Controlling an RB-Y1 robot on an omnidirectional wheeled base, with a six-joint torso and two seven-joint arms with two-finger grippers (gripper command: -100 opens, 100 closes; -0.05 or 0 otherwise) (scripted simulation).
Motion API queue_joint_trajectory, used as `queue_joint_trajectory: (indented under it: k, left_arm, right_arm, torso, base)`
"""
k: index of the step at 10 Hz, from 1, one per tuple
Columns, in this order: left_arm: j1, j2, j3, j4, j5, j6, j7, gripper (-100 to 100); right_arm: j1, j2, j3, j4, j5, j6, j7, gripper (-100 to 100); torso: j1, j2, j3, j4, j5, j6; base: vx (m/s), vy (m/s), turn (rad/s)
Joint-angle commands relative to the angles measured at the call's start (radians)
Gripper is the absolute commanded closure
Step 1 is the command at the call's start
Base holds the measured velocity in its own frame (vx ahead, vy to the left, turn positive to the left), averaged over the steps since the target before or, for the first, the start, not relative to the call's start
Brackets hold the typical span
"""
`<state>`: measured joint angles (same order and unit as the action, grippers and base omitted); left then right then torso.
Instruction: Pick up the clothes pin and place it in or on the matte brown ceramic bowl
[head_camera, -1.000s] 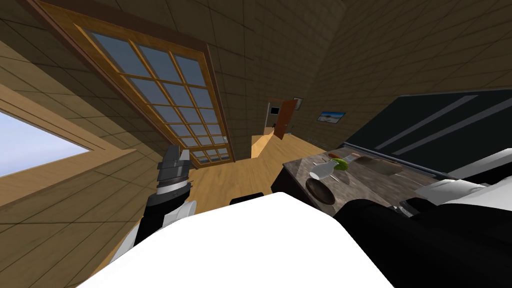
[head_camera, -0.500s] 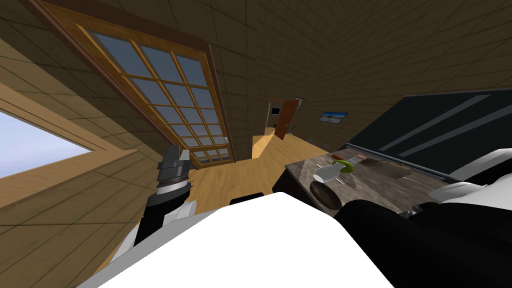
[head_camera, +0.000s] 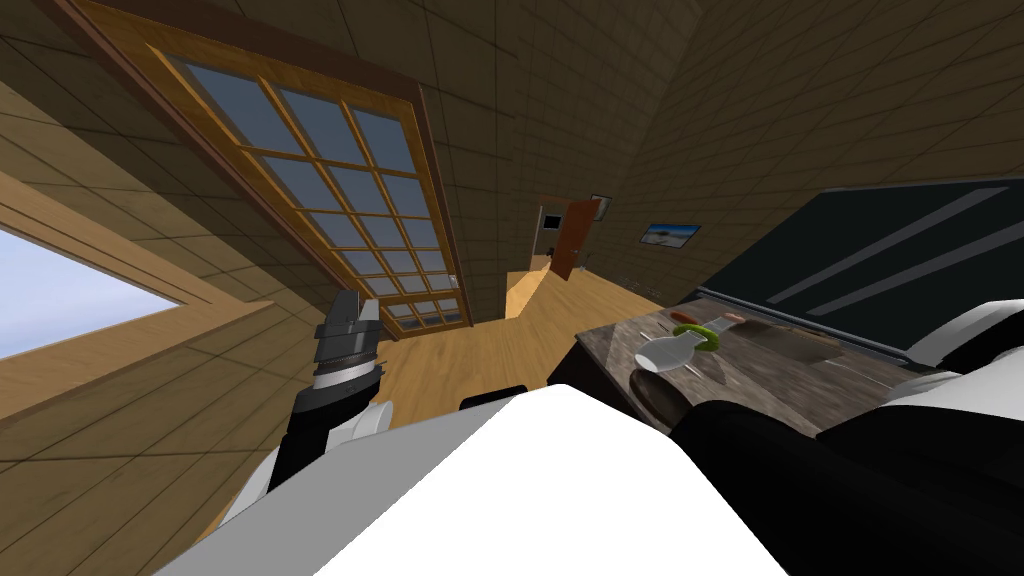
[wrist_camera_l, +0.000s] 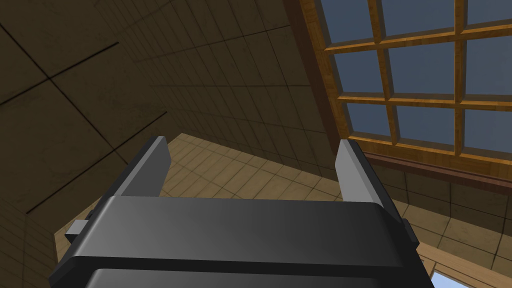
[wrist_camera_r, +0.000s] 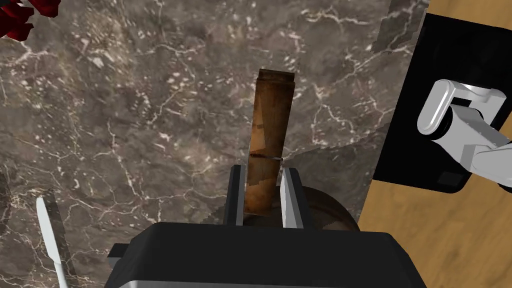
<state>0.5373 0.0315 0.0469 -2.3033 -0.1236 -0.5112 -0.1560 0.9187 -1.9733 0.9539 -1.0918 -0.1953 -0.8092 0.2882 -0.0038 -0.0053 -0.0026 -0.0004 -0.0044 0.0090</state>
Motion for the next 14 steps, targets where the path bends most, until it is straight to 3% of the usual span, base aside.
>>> queue_joint_trajectory:
  k: [1,3,4,7,8,9,10,13,14]
  left_arm:
    - [0.0,0.0,0.0,0.0,0.0,0.0,0.0,0]
    - [0.0,0.0,0.0,0.0,0.0,0.0,0.0,0]
    - [0.0,0.0,0.0,0.0,0.0,0.0,0.0,0]
    - [0.0,0.0,0.0,0.0,0.0,0.0,0.0,0]
    - [0.0,0.0,0.0,0.0,0.0,0.0,0.0,0]
    - [0.0,0.0,0.0,0.0,0.0,0.0,0.0,0]
    - [0.0,0.0,0.0,0.0,0.0,0.0,0.0,0]
    - [0.0,0.0,0.0,0.0,0.0,0.0,0.0,0]
    - [0.0,0.0,0.0,0.0,0.0,0.0,0.0,0]
  right_arm:
    - [0.021,-0.001,0.015,0.005,-0.05,-0.01,-0.05,100]
    - [0.021,-0.001,0.015,0.005,-0.054,-0.01,-0.089,100]
    - [0.038,0.003,0.027,0.012,-0.098,-0.021,-0.126,100]
    - [0.053,0.008,0.039,0.018,-0.143,-0.032,-0.211,100]
    - [0.053,0.008,0.039,0.018,-0.143,-0.032,-0.217,100]
    - [0.066,0.015,0.05,0.023,-0.187,-0.043,-0.258,100]
    - [0.066,0.015,0.05,0.023,-0.187,-0.043,-0.279,100]
    - [0.089,0.03,0.073,0.029,-0.273,-0.065,-0.361,100]
    - [0.089,0.03,0.073,0.029,-0.273,-0.065,-0.391,100]
  torso:
    - [0.0,0.0,0.0,0.0,0.0,0.0]
    - [0.0,0.0,0.0,0.0,0.0,0.0]
    - [-0.001,0.002,0.001,0.0,0.0,0.0]
    - [0.0,0.0,0.0,0.0,0.0,0.0]
    - [-0.001,0.0,0.0,0.0,0.0,0.0]
    - [-0.002,0.002,0.001,0.0,0.0,0.0]
    - [-0.002,0.001,0.001,0.0,-0.001,0.0]
    - [-0.001,0.0,0.0,0.0,-0.001,0.0]
    - [-0.002,-0.001,0.0,0.0,-0.001,0.0]
  base:
    - [0.082,0.039,0.009]
    - [0.05,0.02,-0.001]
    - [0.052,0.017,0.008]
    - [0.072,0.026,-0.005]
    - [0.033,0.004,0.0]
    - [0.063,0.012,0.0]
    - [0.069,0.018,-0.01]
    - [0.083,0.021,-0.013]
    - [0.08,0.012,-0.01]
